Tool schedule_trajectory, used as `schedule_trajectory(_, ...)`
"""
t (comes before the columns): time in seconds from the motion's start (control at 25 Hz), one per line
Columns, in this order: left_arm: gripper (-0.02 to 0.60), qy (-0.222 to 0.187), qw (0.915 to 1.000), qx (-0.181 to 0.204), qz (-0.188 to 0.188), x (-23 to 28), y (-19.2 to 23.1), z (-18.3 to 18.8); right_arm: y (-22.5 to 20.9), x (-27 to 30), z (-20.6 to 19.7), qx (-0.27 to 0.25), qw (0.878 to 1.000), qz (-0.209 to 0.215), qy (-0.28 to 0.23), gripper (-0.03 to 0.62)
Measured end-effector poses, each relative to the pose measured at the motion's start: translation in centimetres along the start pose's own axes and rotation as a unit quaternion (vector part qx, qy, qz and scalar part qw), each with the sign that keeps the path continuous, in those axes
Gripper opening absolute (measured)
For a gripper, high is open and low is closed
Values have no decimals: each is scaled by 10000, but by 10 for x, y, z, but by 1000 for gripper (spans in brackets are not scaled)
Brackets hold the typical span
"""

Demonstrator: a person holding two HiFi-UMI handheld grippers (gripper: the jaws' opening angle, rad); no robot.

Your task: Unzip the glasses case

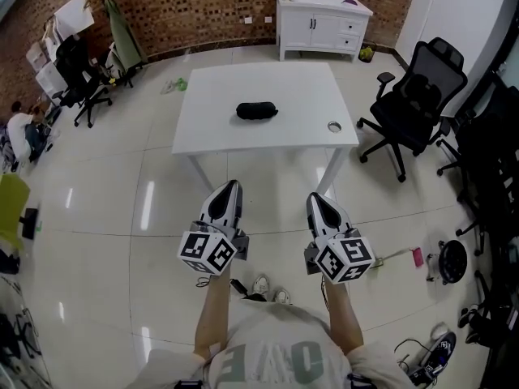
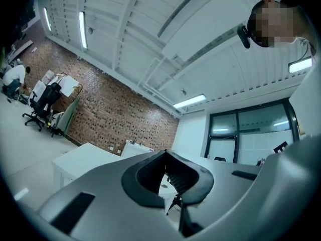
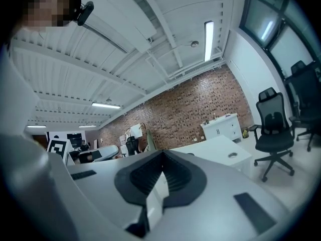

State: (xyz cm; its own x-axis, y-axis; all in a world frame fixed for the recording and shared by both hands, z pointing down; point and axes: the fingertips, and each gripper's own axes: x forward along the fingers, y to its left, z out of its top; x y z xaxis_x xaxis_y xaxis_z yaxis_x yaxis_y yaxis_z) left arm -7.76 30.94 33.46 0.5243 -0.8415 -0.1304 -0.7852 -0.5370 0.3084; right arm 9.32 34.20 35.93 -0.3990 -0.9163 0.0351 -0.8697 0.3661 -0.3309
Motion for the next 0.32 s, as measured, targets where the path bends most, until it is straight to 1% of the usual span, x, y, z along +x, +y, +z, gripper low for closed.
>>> schedule_trajectory(0.2, 5, -70, 9999, -111, -42, -3, 6, 6, 10, 6, -1, -36, 10000, 37, -13, 0)
schedule_trajectory(0.32, 5, -88, 9999, -58, -66, -4, 10, 12, 18, 11, -1, -44, 10000, 69, -33, 0)
